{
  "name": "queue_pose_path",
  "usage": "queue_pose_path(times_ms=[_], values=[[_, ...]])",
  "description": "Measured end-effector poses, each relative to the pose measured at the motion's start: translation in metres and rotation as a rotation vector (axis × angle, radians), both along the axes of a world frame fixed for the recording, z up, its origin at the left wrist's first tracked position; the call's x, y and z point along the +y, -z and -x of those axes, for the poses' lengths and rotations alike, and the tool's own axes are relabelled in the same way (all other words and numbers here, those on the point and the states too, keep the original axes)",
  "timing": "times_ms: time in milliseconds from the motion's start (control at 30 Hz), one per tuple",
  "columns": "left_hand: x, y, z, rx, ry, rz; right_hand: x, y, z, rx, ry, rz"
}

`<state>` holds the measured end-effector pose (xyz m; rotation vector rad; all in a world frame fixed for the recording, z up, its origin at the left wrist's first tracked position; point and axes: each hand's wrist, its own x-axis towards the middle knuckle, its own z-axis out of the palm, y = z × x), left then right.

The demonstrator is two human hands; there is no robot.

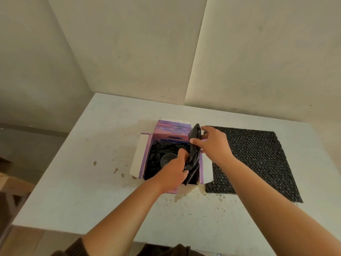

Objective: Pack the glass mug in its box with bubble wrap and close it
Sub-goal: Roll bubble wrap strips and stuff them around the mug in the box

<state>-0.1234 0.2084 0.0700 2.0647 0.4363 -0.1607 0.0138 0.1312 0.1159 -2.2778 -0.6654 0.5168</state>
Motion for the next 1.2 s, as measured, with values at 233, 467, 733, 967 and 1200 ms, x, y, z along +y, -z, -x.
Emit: queue_pose_path(times_ms=[233, 467, 733, 967, 1200], values=[[-0.001, 0.020, 0.005, -0.112, -0.145, -0.162, 0.008, 0.012, -0.012, -0.115, -0.233, 0.135], [0.000, 0.021, 0.009, -0.034, -0.061, -0.109, 0.003, 0.018, -0.010, -0.172, -0.381, 0.115], [0.013, 0.023, 0.012, -0.058, -0.147, 0.107, 0.012, 0.022, -0.014, -0.204, -0.508, 0.183], [0.023, 0.026, -0.005, -0.117, -0.055, -0.116, 0.019, 0.026, -0.019, -0.314, -0.720, 0.263], [0.024, 0.034, -0.003, 0.075, 0.058, -0.025, 0.017, 0.024, -0.020, -0.651, -0.945, 0.676]])
